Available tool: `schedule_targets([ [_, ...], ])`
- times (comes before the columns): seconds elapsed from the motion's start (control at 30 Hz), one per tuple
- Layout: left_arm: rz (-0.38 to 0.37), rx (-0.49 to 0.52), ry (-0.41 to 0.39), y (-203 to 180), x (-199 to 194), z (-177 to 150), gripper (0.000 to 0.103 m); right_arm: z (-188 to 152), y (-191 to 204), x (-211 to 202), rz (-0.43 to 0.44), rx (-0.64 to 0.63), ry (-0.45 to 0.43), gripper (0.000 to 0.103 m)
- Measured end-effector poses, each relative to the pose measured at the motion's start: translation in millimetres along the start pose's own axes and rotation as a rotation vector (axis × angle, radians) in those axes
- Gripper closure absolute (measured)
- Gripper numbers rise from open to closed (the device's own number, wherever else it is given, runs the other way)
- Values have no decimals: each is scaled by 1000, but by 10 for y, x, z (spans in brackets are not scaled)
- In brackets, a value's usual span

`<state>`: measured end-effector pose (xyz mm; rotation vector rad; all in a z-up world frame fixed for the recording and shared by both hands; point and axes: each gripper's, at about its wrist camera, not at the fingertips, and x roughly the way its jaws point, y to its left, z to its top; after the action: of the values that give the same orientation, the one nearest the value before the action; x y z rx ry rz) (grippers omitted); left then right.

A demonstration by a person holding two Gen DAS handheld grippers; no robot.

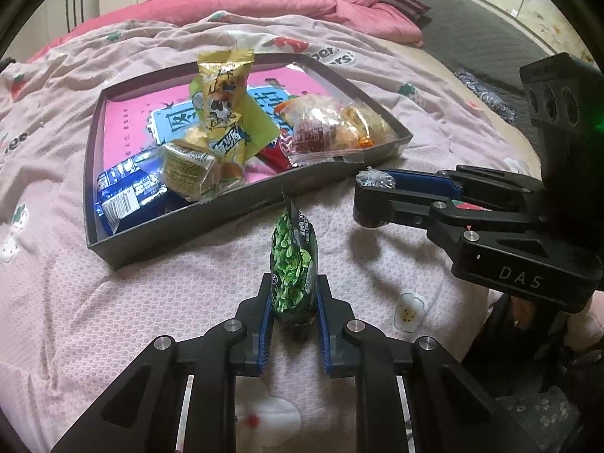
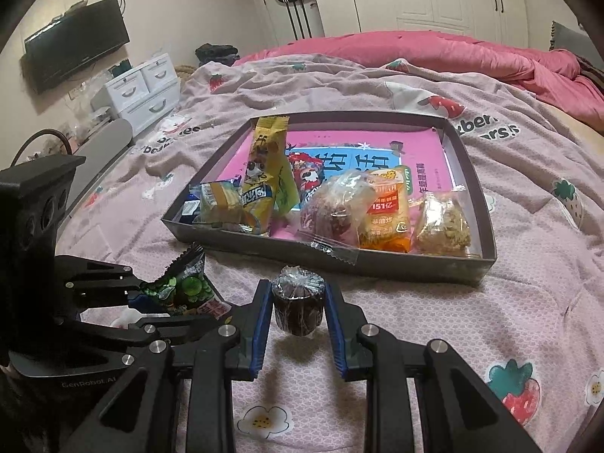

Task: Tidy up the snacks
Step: 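Carry the green packet with the left tool while the right tool carries the chocolate over the tray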

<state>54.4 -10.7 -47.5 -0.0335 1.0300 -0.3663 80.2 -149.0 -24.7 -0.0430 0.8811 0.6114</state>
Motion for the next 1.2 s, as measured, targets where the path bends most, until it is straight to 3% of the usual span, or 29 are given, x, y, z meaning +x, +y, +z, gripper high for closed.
schedule_targets([
  [0.7, -9, -30, -74, -31, -298, 88, 83, 75, -22, -126, 33, 17, -53, 75],
  [1.2, -3, -85, -163, -67, -559, 394, 83, 183, -279, -397, 51, 82, -160, 75],
])
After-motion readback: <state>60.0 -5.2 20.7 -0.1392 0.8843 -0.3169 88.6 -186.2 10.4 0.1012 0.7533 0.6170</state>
